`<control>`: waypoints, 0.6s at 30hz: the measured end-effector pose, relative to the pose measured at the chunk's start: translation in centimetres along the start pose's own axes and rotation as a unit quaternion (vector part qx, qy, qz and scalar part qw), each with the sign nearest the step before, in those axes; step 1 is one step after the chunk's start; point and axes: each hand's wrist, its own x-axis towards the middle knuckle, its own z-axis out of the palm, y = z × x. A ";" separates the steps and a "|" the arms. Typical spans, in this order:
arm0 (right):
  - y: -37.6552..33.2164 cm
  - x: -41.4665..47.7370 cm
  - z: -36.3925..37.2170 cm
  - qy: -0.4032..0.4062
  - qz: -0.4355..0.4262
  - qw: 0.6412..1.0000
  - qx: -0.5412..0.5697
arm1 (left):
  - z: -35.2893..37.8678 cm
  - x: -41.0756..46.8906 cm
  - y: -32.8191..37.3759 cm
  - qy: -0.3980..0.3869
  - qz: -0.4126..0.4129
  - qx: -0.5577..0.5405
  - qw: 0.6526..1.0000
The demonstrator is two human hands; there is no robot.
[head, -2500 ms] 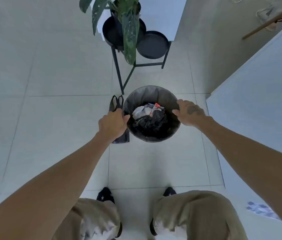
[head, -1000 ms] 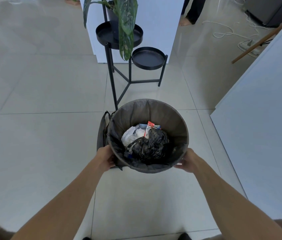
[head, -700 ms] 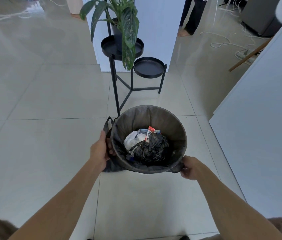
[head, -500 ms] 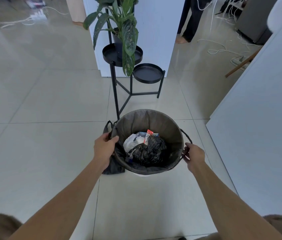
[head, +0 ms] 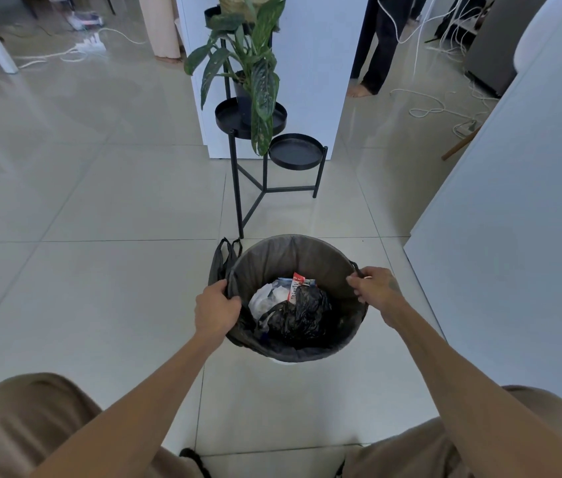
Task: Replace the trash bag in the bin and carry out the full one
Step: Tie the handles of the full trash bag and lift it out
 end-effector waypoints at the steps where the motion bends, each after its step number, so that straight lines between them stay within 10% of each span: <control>1: -0.2 -0.5 -0.1 -0.002 -0.006 1.000 0.000 | -0.3 0.0 -0.1 -0.005 -0.011 -0.002 1.000; 18: -1.1 -4.0 -1.1 -0.159 0.023 0.943 0.292 | -5.8 0.0 4.8 -0.075 -0.168 -0.312 0.932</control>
